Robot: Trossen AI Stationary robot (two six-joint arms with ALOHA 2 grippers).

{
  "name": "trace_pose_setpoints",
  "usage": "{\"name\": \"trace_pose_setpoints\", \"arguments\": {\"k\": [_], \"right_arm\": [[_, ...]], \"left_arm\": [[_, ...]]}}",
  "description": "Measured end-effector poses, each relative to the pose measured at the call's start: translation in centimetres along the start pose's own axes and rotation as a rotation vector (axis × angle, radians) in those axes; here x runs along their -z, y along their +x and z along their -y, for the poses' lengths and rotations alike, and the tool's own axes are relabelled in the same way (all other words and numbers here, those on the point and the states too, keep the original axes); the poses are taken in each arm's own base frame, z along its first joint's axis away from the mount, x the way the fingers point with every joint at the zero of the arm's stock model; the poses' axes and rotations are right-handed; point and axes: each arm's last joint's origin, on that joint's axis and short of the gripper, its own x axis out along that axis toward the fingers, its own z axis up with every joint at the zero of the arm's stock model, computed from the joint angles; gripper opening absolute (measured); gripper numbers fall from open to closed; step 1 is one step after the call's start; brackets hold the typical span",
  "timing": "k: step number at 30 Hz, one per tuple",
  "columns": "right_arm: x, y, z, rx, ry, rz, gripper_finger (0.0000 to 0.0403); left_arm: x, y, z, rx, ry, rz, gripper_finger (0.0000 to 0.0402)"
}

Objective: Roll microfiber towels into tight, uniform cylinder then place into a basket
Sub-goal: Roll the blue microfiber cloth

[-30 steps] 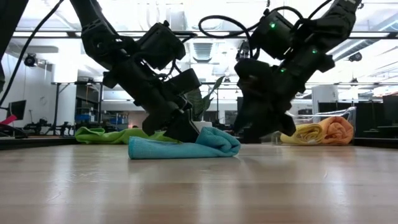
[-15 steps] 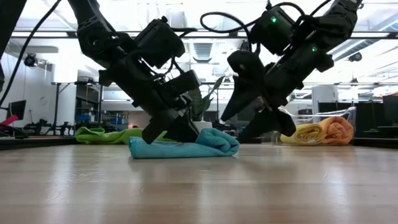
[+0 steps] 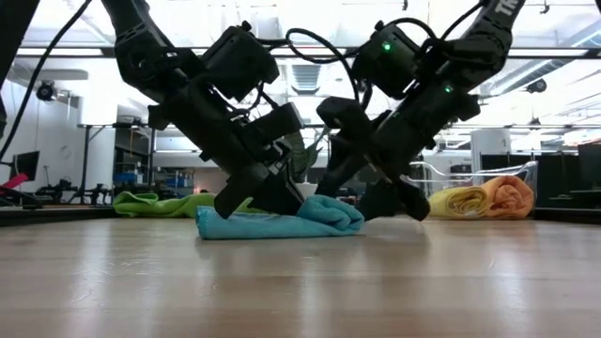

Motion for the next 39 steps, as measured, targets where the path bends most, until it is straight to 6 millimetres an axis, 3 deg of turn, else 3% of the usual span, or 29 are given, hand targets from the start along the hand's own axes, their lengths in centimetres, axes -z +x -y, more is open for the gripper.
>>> {"name": "trace_pose_setpoints", "arguments": {"k": [10,21,26,32,39], "right_arm": [[0.2,0.9,0.1,0.008,0.003,-0.024,0.0225],[0.3,1.0,0.3,0.022,-0.071,-0.033,0.0045],[0.4,0.8,0.4,0.040,-0.135,-0.050,0.0018],[0.8,-1.3,0.9,0.189,-0.192,-0.124,0.0016],[1.1,-5.2,1.8,0.437,-0.223,-0.161,0.0014]], "left_arm": [[-0.1,0.0,-0.1,-0.028,-0.003,0.000,0.0000],[-0.9,-0.1,-0.5,-0.171,-0.042,0.059,0.0000],[-2.6,-1.8,-0.6,-0.229,-0.054,0.118,0.0000],[-3.3,-3.3,-0.2,-0.198,-0.065,0.213,0.0000],[-2.4,-2.3,0.4,-0.118,-0.101,0.250,0.0000]]}}
